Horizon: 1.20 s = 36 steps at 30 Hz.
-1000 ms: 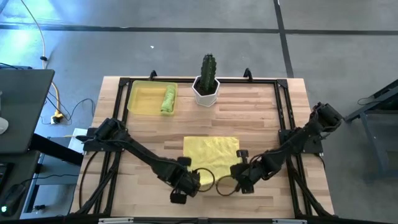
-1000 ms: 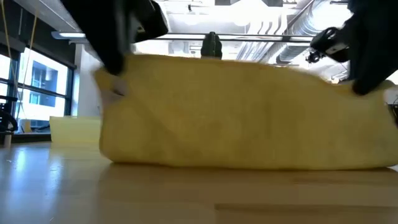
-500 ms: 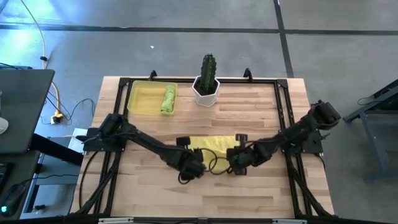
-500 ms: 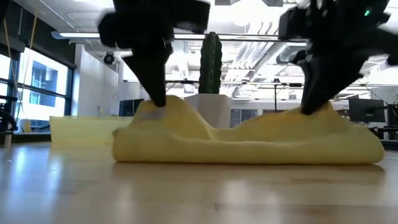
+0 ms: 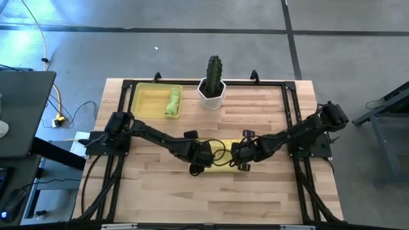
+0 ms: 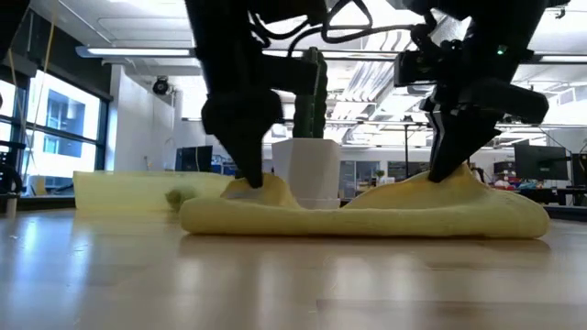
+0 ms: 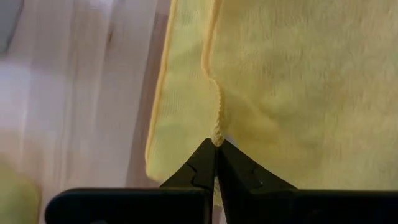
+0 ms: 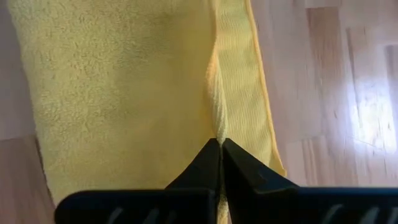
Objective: Roll microfiber towels into tight, uniform cylinder then place into a basket
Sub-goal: Fold the yellow microfiber towel
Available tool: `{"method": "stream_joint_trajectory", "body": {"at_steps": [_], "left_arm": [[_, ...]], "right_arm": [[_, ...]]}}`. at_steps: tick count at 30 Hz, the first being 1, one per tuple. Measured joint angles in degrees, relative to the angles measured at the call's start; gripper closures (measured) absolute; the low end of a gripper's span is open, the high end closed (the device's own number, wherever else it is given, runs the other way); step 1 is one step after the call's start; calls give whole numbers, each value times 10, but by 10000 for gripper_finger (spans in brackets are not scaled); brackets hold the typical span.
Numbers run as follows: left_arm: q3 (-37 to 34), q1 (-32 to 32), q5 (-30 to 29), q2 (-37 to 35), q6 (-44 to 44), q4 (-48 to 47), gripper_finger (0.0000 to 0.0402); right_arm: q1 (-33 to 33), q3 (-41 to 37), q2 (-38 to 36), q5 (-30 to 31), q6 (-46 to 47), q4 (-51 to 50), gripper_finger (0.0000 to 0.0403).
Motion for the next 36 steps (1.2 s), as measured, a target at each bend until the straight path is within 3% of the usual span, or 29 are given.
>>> {"method": "stream_joint_trajectory", "body": {"at_steps": [7, 18, 36], "left_arm": [[0, 16, 11, 0, 23, 18, 398], [0, 49, -17, 0, 31, 17, 398], [0, 53, -57, 0, 32, 18, 398]], "right_arm": [[-21, 0, 0, -35, -1, -1, 402], [-57, 0, 0, -19, -12, -39, 402], [-61, 0, 0, 37, -13, -73, 402]]}}
